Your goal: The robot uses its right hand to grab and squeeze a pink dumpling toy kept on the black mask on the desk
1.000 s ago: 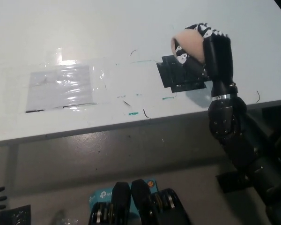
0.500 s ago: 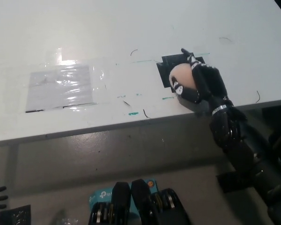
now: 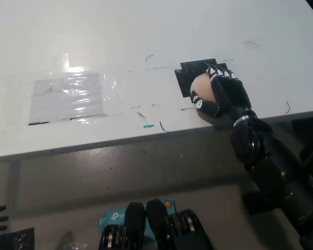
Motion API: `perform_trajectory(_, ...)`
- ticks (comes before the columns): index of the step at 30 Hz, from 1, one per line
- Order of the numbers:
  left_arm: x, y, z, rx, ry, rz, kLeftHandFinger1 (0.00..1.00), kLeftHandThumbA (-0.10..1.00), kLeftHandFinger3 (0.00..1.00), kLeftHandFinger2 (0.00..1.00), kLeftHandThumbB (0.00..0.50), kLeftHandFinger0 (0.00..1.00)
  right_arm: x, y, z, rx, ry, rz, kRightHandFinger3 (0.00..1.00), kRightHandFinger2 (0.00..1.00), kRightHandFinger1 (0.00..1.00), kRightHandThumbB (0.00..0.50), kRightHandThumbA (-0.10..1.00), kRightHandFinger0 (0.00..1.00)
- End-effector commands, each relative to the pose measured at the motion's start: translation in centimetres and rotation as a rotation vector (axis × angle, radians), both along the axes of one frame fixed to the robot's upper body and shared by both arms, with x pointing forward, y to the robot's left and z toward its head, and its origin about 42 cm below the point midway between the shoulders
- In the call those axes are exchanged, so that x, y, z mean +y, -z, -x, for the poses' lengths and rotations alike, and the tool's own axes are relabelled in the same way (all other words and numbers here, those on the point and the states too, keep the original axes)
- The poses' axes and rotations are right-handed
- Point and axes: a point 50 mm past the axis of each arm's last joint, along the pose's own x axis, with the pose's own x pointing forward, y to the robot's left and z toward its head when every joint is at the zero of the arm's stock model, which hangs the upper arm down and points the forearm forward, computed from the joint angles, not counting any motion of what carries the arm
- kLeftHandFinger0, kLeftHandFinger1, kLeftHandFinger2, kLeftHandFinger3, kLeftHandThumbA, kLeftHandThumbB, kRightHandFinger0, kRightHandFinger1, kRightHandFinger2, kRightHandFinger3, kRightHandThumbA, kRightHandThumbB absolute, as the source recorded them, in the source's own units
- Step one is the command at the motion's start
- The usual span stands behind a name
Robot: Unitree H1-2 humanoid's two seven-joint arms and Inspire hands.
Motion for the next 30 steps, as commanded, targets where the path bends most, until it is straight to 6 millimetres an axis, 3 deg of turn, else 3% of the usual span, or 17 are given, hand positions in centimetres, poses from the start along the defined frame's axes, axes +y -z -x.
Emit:
perform_trajectory(1, 0.8, -1.4, -0.5, -0.032, -0.006, -0.015, 0.74, 1.0, 0.87, 0.8, 0.094, 0.73, 0.1, -3.6, -0.1, -0.095, -0.002, -0.039, 1.0, 1.0, 1.0, 0.425, 0.71, 1.0)
perform_trajectory(4, 0.7, -1.2, -0.6, -0.036, -0.006, -0.008, 0.73, 1.0, 0.88, 0.79, 0.113, 0.73, 0.3, -5.0, 0.4, -0.137, -0.015, -0.06, 1.0, 1.0, 1.0, 0.444, 0.72, 1.0)
perform_trajectory(9, 0.7, -1.4, -0.6, -0.038, -0.007, -0.011, 0.7, 1.0, 0.88, 0.76, 0.102, 0.68, 0.0, -7.2, 1.3, -0.155, -0.037, -0.106, 1.0, 1.0, 1.0, 0.462, 0.7, 1.0)
perform_trajectory(14, 0.8, -1.3, -0.5, -0.036, -0.005, -0.008, 0.72, 1.0, 0.89, 0.79, 0.11, 0.72, -0.9, -8.6, 2.3, -0.155, -0.046, -0.13, 1.0, 1.0, 1.0, 0.45, 0.7, 1.0)
perform_trajectory(18, 0.7, -1.2, -0.4, -0.033, -0.013, -0.007, 0.71, 1.0, 0.86, 0.78, 0.103, 0.68, -2.8, -9.1, 3.8, -0.161, -0.046, -0.147, 1.0, 1.0, 1.0, 0.426, 0.65, 1.0)
perform_trajectory(19, 0.7, -1.2, -0.4, -0.034, -0.012, -0.009, 0.72, 1.0, 0.86, 0.78, 0.11, 0.68, -3.3, -9.1, 4.2, -0.165, -0.047, -0.16, 1.0, 1.0, 1.0, 0.369, 0.54, 1.0)
perform_trajectory(20, 0.8, -1.2, -0.4, -0.035, -0.01, -0.011, 0.72, 1.0, 0.86, 0.79, 0.111, 0.68, -4.1, -9.0, 4.7, -0.174, -0.048, -0.178, 1.0, 1.0, 1.0, 0.348, 0.5, 1.0)
perform_trajectory(21, 0.8, -1.1, -0.4, -0.034, -0.007, -0.01, 0.73, 1.0, 0.86, 0.79, 0.12, 0.7, -5.1, -8.9, 5.4, -0.204, -0.047, -0.212, 1.0, 1.0, 1.0, 0.275, 0.28, 1.0)
perform_trajectory(22, 0.8, -1.1, -0.4, -0.031, -0.009, -0.01, 0.74, 1.0, 0.86, 0.79, 0.127, 0.7, -6.0, -8.9, 6.1, -0.227, -0.04, -0.256, 1.0, 1.0, 1.0, 0.199, 0.19, 1.0)
perform_trajectory(23, 0.9, -1.1, -0.4, -0.032, -0.009, -0.009, 0.74, 1.0, 0.86, 0.79, 0.126, 0.7, -6.8, -8.7, 6.7, -0.253, -0.02, -0.308, 1.0, 1.0, 1.0, 0.214, 0.08, 1.0)
perform_trajectory(24, 0.9, -1.1, -0.3, -0.032, -0.009, -0.008, 0.74, 1.0, 0.86, 0.79, 0.125, 0.7, -6.8, -8.7, 6.7, -0.254, -0.018, -0.313, 1.0, 1.0, 0.98, 0.193, 0.04, 0.82)
perform_trajectory(25, 0.9, -1.1, -0.3, -0.027, -0.009, -0.002, 0.75, 1.0, 0.88, 0.8, 0.123, 0.72, -7.5, -8.4, 7.2, -0.253, 0.007, -0.335, 0.95, 0.88, 0.66, 0.171, 0.01, 0.52)
perform_trajectory(26, 0.9, -1.1, -0.2, -0.024, -0.008, -0.009, 0.75, 1.0, 0.86, 0.8, 0.121, 0.72, -8.0, -7.9, 7.7, -0.258, 0.034, -0.342, 0.87, 0.72, 0.49, 0.161, 0.01, 0.35)
perform_trajectory(27, 0.9, -1.1, -0.2, -0.021, -0.009, -0.015, 0.75, 1.0, 0.86, 0.8, 0.127, 0.72, -8.8, -7.1, 8.6, -0.257, 0.064, -0.361, 0.8, 0.59, 0.38, 0.174, 0.01, 0.26)
perform_trajectory(28, 1.0, -1.1, -0.2, -0.023, -0.005, -0.011, 0.75, 1.0, 0.85, 0.8, 0.116, 0.73, -9.5, -6.1, 9.7, -0.233, 0.084, -0.378, 0.77, 0.51, 0.35, 0.153, 0.03, 0.27)
perform_trajectory(30, 1.0, -1.0, -0.2, -0.02, -0.005, -0.011, 0.75, 1.0, 0.87, 0.81, 0.11, 0.74, -10.0, -5.2, 10.7, -0.199, 0.09, -0.443, 0.78, 0.51, 0.37, 0.157, -0.03, 0.31)
